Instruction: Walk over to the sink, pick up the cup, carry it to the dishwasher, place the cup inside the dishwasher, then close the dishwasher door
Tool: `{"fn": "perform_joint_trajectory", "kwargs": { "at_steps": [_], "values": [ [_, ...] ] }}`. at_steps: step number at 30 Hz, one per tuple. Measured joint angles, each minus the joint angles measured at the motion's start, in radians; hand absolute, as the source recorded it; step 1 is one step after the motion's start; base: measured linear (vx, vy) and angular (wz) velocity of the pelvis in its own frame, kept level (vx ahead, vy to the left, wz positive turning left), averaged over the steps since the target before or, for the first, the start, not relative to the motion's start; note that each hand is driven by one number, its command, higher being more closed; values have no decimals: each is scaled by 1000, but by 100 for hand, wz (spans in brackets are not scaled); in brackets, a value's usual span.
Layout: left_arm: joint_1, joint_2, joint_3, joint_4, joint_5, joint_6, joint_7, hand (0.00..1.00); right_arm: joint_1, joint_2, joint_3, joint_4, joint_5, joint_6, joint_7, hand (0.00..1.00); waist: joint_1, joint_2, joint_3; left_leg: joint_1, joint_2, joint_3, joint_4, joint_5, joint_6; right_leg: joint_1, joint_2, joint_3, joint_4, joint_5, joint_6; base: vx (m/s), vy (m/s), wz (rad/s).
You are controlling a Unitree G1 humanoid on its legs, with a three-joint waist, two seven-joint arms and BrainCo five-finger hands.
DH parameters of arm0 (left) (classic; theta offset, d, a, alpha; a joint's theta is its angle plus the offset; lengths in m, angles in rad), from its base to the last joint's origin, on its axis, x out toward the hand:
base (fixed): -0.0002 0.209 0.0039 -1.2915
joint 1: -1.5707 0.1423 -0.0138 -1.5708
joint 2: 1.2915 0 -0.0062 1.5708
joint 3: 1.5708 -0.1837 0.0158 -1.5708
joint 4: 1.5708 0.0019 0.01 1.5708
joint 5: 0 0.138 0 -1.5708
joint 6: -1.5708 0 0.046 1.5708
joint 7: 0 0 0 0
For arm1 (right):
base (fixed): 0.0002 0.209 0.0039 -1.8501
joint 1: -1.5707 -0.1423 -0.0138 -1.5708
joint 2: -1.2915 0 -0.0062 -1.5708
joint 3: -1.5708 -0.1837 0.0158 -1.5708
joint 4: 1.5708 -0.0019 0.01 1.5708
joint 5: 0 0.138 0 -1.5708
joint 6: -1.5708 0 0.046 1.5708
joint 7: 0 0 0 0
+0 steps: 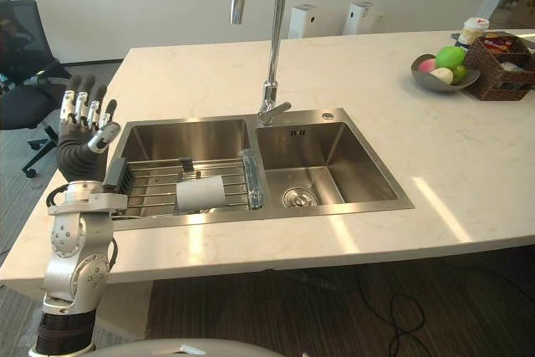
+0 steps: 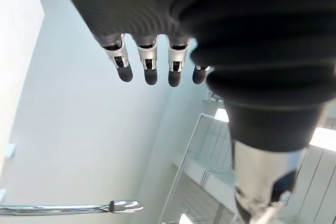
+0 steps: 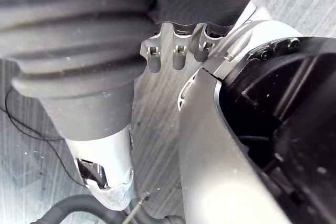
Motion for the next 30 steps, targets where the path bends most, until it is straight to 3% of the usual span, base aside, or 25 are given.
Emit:
{"fn": "perform_joint_trajectory", "kwargs": {
  "at_steps": [6,10,12,13,14,15,17,18,19,20,22,25,27,30],
  "values": [
    [0,51,-64,139,191,13,-55,0,-17,7,-108,46,-2,-7,12,0,-7,4,-3,27,-25,-45,-37,17,5,-17,-20,-3,70,-30,8,-56,4,5],
    [-1,108,-125,130,323,7,-145,0,-17,12,-161,48,-1,-10,27,0,-10,-21,5,40,-112,-141,-42,-15,40,-50,-111,-28,219,-105,55,-38,86,29],
    [-1,122,-149,130,386,3,-157,0,-25,13,-194,46,-2,-27,26,0,-8,-24,13,38,-131,-155,-40,-23,57,-137,-151,-23,418,-95,65,-13,73,22],
    [-3,134,-162,130,435,2,-156,0,-37,21,-212,37,-3,-35,21,0,-15,-18,20,41,-116,-174,-34,-22,73,-192,-168,-15,525,-76,48,4,69,23],
    [-5,140,-164,130,455,2,-155,0,-38,28,-218,35,-6,-35,21,0,-17,-12,26,39,-108,-177,-26,-27,75,-210,-170,-12,539,-84,42,2,67,32],
    [-13,156,-163,131,472,3,-128,0,-47,44,-223,36,-28,-38,20,0,-18,-22,27,30,-87,-191,-13,-37,70,-234,-166,8,494,-99,43,-5,33,41],
    [-25,181,-161,134,471,2,-96,0,-57,60,-222,38,-63,-31,21,0,-26,-51,28,3,-76,-212,14,-48,62,-226,-149,44,339,-55,54,19,-27,54],
    [-27,204,-144,135,471,-5,-70,0,-60,86,-224,50,-91,-30,17,0,-22,-88,43,-5,-82,-234,17,-47,49,-210,-159,53,203,30,55,78,-151,41],
    [-22,207,-138,135,471,-6,-62,0,-59,93,-224,53,-99,-31,12,0,-15,-102,42,-8,-85,-232,16,-47,42,-207,-161,53,162,65,56,115,-229,35],
    [-7,205,-120,142,471,-6,-50,0,-60,90,-223,55,-115,-31,3,0,-13,-96,39,-12,-75,-233,17,-50,28,-197,-154,42,130,110,87,120,-211,10],
    [5,182,-113,136,470,-29,-56,0,-69,62,-226,77,-118,-26,1,0,-3,-63,27,-10,-31,-225,9,-43,4,-172,-101,28,39,143,73,174,-161,-9],
    [3,181,-119,126,459,-47,-118,0,-99,41,-268,79,-112,-17,0,0,-3,-21,23,-15,4,-203,-16,-38,-16,-140,-49,33,-74,205,56,158,-124,-27],
    [-6,181,-144,127,459,-47,-156,0,-106,36,-272,78,-90,-11,1,0,-14,-11,17,-11,14,-198,-25,-39,-23,-123,-32,35,-118,221,50,129,-97,-15],
    [-24,181,-192,128,462,-50,-196,0,-110,37,-265,74,-65,3,4,0,-17,-16,17,2,20,-183,-25,-45,-32,-103,-25,40,-143,225,49,56,-19,-9]
  ]
}}
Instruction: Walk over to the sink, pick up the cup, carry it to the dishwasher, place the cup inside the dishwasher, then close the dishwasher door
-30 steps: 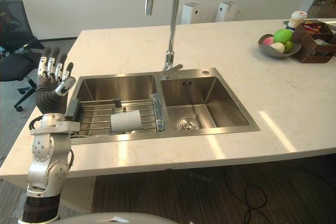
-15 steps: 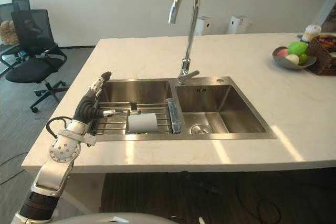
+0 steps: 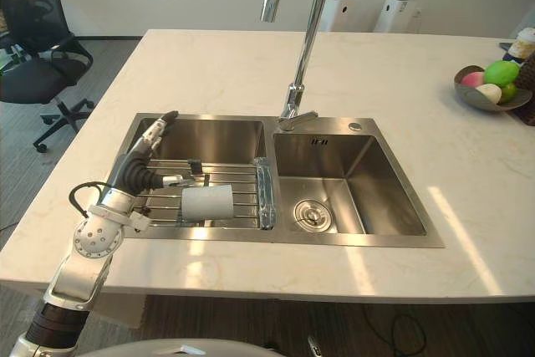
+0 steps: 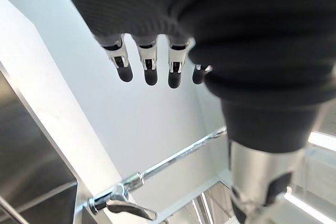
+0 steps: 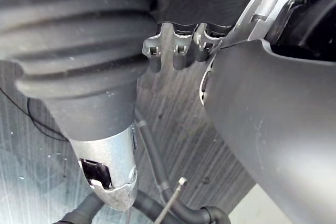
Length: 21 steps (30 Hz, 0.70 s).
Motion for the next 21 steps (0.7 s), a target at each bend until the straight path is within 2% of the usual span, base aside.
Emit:
{"fn": "perform_joint_trajectory", "kwargs": {
  "at_steps": [4,9,11,13,15,21],
  "values": [
    [-7,11,-50,0,24,-26,-20,0,4,0,4,0,7,9,7,0,0,-4,1,-1,-4,17,0,-8,7,10,-5,13,-38,25,6,-18,26,-9],
    [-71,74,-170,1,103,-28,-81,0,17,-3,7,-1,40,21,24,0,-5,-4,-1,0,-6,26,0,-10,10,19,-8,16,-50,32,7,-70,12,-3],
    [-92,94,-200,3,170,3,-99,0,18,-5,13,-2,66,23,26,0,-9,-2,-2,-1,-5,36,-4,-7,10,13,-7,21,-51,35,7,-58,-5,-9],
    [-99,126,-208,25,244,50,-98,0,20,-6,12,-4,82,30,26,0,-29,3,-6,2,-5,41,-16,1,9,7,-6,25,-54,37,6,-50,-10,-6],
    [-113,162,-208,61,265,71,-95,0,21,-9,8,-6,86,41,25,0,-30,5,-8,-1,-4,52,-18,3,9,-3,-4,36,-52,44,6,-23,-7,-13],
    [-148,205,-207,96,284,81,-90,0,22,-8,2,-10,86,48,27,0,-30,3,-9,0,-5,66,-17,3,9,-7,-4,48,-51,49,7,-10,-1,-6]
  ]
}}
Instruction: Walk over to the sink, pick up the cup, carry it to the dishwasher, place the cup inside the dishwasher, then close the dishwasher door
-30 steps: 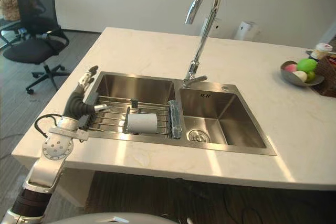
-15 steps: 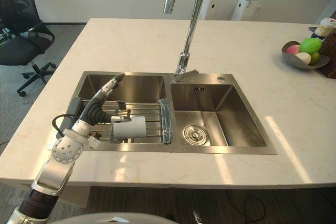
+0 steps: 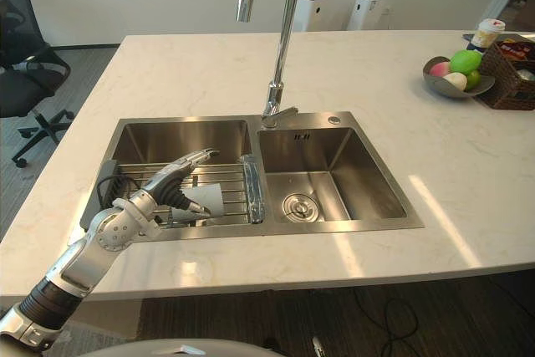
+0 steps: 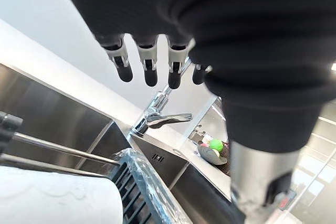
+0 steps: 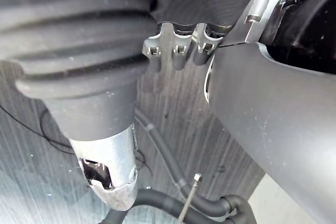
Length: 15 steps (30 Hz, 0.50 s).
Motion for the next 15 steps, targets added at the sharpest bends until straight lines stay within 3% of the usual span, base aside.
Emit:
{"fn": "perform_joint_trajectory", "kwargs": {
  "at_steps": [4,11,15],
  "values": [
    [-40,19,-19,13,21,-3,-4,0,6,-1,0,-5,-1,1,14,0,-1,3,-5,0,0,5,1,0,0,-3,1,7,-3,4,-1,-30,-5,-4],
    [-80,96,-49,100,39,-31,-86,0,27,2,13,-38,-1,2,20,0,-18,17,-13,10,2,26,-20,11,-1,-18,5,25,-6,12,-3,-46,-11,-9],
    [-84,121,-74,150,39,-39,-96,0,31,-1,13,-41,-1,10,20,0,-23,20,-13,25,3,26,-35,20,-2,-17,7,22,-6,13,-3,0,0,0]
  ]
}}
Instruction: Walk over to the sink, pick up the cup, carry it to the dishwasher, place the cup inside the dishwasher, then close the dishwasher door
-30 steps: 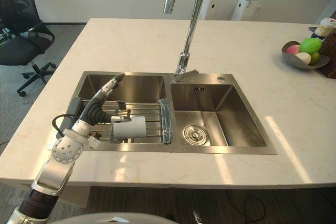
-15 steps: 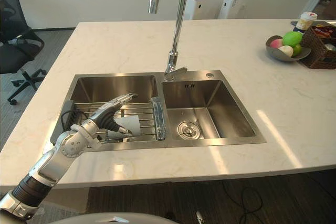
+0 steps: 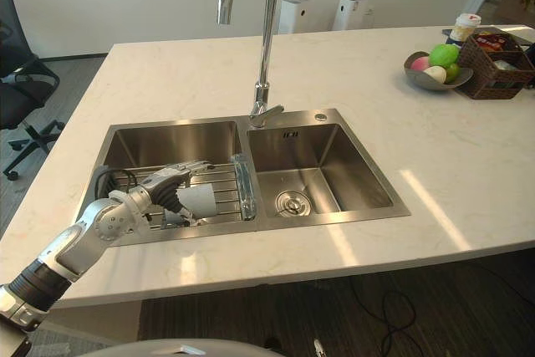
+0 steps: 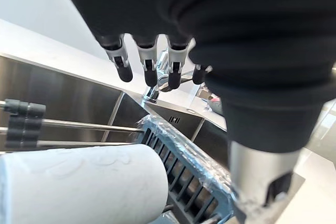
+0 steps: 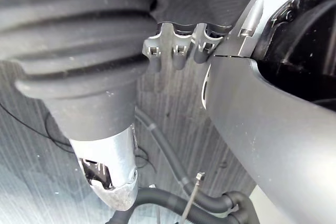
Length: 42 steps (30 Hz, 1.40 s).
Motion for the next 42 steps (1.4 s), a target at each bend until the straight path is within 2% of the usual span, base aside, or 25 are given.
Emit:
{"fn": "perform_joint_trajectory", "kwargs": {
  "at_steps": [3,12,17,23,24,32,36,38,42],
  "values": [
    [0,22,-26,2,0,-3,0,0,0,-2,-3,0,0,0,0,0,-3,4,3,7,0,0,-3,0,0,5,0,-2,0,0,0,0,0,0],
    [-2,22,-73,81,41,8,7,0,9,2,5,-28,29,9,-3,0,-17,12,6,13,-1,0,-20,7,0,3,0,-4,0,-2,2,0,0,0],
    [-4,4,-113,99,83,13,38,0,23,-3,88,-42,41,1,-18,0,-36,8,8,20,-2,0,-20,6,-1,10,0,-10,0,-2,2,-6,-3,0],
    [-4,-71,-123,176,157,39,123,0,26,-24,210,-67,71,-13,-67,0,-54,6,12,26,0,9,-21,-1,-10,7,4,-2,0,-6,2,-48,-15,-5],
    [-4,-89,-123,214,160,49,158,0,23,-31,238,-68,80,-17,-77,0,-62,7,12,26,1,15,-21,-2,-12,4,5,0,0,-6,2,-35,-18,-10],
    [-7,-136,-104,314,197,19,293,0,23,-36,284,-68,98,-24,-95,0,-71,6,13,35,11,53,-20,-9,-12,-3,18,28,0,-2,-3,6,-15,-14],
    [-36,-150,-97,366,209,42,336,0,20,-38,314,-69,98,-35,-96,0,-78,-1,19,37,14,57,-20,-11,-14,-4,21,27,0,-2,-3,0,-8,-2],
    [-36,-161,-73,394,241,56,362,0,20,-36,317,-69,98,-35,-96,0,-85,-4,22,40,14,60,-20,-12,-15,-2,21,28,0,-2,-3,-23,-16,-3],
    [-36,-178,-39,420,318,64,370,0,20,-40,347,-70,98,-40,-97,0,-87,-10,26,44,16,63,-20,-13,-15,0,22,28,0,-2,-3,-25,-13,-1]
  ]
}}
